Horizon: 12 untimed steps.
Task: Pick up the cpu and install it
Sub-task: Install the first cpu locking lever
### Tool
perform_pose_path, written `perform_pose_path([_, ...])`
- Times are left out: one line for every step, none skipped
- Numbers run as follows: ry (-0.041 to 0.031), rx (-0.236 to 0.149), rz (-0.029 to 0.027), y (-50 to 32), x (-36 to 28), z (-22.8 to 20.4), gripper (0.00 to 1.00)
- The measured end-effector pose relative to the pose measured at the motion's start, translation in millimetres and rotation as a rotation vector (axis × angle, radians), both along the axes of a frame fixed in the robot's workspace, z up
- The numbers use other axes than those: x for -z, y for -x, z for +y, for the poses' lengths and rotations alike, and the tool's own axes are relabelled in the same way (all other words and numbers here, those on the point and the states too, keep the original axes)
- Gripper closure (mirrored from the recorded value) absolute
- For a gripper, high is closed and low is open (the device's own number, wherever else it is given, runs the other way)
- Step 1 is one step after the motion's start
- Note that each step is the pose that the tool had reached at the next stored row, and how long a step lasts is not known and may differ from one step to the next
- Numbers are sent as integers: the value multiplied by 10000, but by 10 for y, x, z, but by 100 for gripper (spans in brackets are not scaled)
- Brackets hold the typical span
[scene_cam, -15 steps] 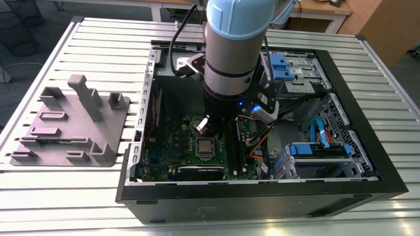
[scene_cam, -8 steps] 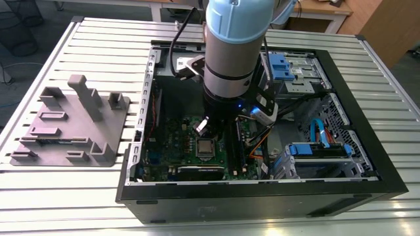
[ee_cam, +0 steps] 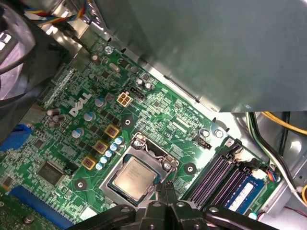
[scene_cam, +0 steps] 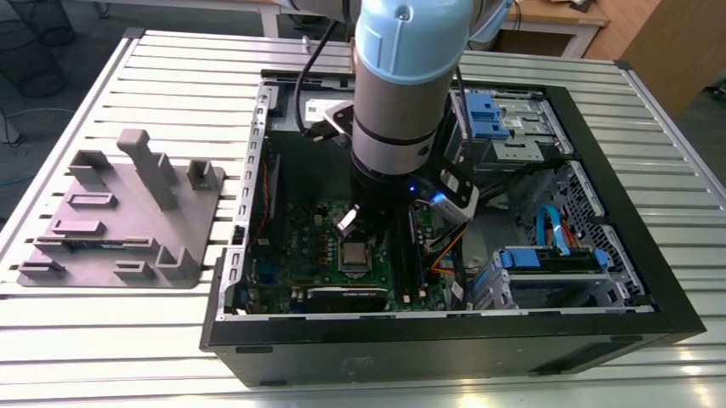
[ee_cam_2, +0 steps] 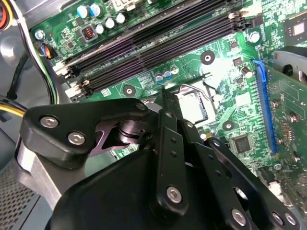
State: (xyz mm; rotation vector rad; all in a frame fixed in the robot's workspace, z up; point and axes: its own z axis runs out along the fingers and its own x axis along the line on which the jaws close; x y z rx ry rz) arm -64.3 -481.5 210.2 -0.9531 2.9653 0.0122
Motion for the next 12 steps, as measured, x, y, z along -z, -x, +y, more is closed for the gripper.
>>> perform_pose_path([0,92,0,0,2,-3,89])
perform_pose_path([1,178,0,0,3,-6,89])
perform_pose_path([1,263,1,0,4,-10,89])
perform_pose_path([1,344,1,-1,5,-14,89])
perform_pose_path([1,404,1,-1,6,-20,89])
perform_pose_path([2,455,1,-1,7,-26,89])
perform_pose_path([2,502,1,0,10,-32,89])
perform_pose_path([1,552,1,0,15,-39,89])
perform_pose_path([2,606,1,0,21,-46,89])
perform_pose_path([1,713,1,0,40,-59,89])
perform_pose_path([1,758,1,0,47,-64,89])
perform_pose_path([1,799,1,0,53,-70,89])
